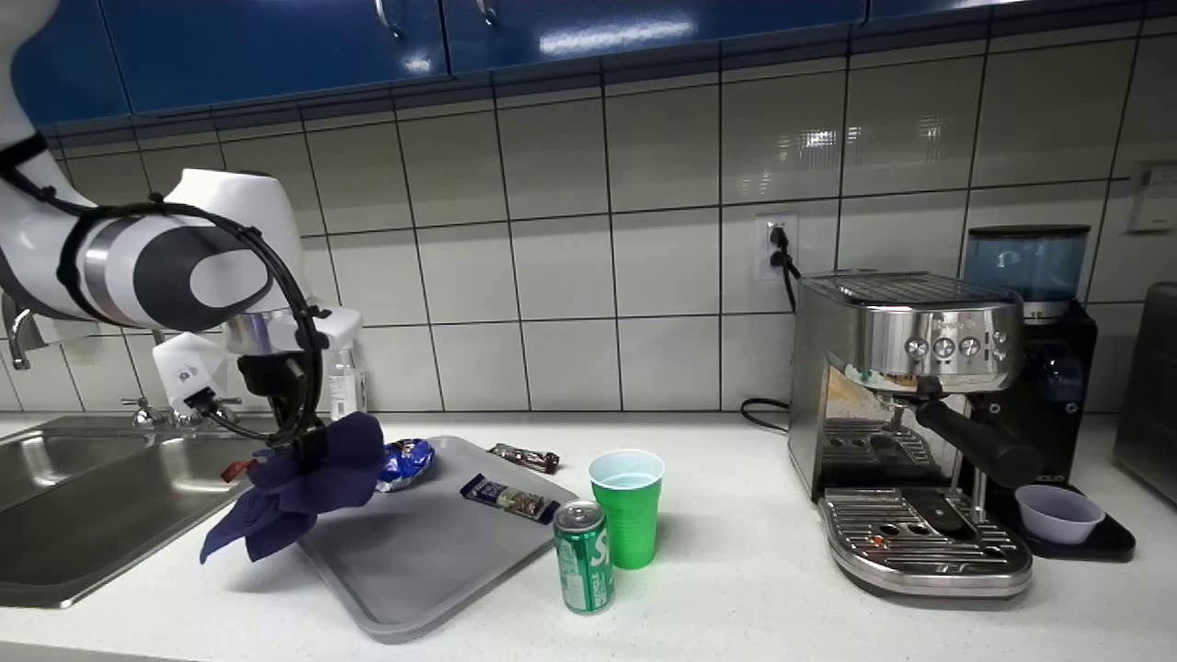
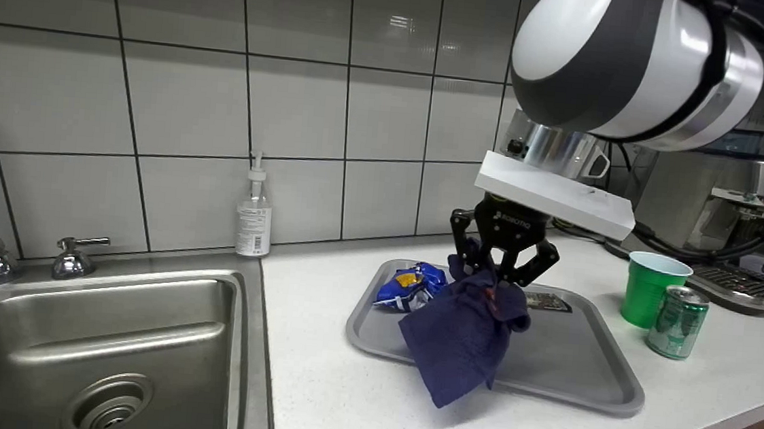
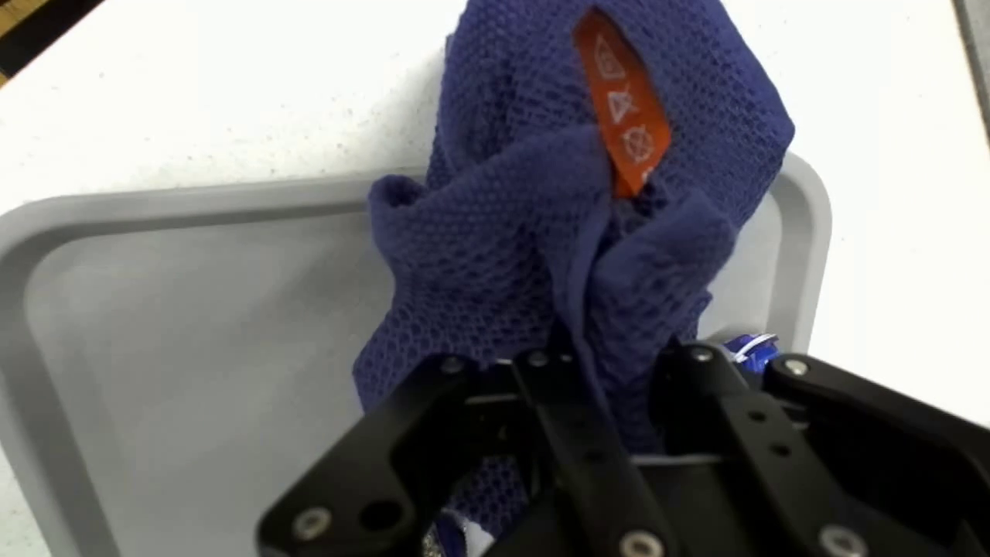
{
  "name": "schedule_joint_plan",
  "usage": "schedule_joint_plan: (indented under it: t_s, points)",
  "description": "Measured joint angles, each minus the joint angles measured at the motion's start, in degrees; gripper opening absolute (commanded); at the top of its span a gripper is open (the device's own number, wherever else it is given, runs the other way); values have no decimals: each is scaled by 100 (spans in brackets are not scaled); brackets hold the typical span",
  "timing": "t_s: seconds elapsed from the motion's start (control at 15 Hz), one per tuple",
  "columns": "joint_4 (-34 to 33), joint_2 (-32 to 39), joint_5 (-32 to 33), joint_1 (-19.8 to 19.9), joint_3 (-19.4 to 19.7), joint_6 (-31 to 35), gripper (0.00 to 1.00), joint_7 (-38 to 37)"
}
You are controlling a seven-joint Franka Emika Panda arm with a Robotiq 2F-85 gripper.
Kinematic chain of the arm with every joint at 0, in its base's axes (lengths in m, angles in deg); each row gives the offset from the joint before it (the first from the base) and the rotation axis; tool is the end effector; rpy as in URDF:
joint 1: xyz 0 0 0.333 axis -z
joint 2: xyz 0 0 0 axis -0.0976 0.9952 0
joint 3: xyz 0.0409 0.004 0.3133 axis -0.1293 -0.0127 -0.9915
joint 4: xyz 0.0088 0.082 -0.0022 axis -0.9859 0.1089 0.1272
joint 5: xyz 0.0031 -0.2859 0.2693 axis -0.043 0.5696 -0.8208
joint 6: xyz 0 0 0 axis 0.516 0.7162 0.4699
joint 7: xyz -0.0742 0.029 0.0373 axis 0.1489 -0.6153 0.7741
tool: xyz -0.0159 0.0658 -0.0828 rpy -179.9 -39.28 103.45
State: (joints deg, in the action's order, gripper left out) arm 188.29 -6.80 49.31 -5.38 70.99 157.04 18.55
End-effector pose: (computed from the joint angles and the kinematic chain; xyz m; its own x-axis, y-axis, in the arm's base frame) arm 0.4203 0.1193 0.2524 0.8682 -0.4911 0.0717 -0.4682 -0.8584 -0.2096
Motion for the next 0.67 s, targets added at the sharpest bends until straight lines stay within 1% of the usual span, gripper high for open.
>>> schedule_joint_plan:
  t_s: [0.33, 0.67]
  points:
    - [48, 0, 1, 218, 176, -15, 5, 0]
    - [93, 3, 48, 493, 442, -15, 5, 0]
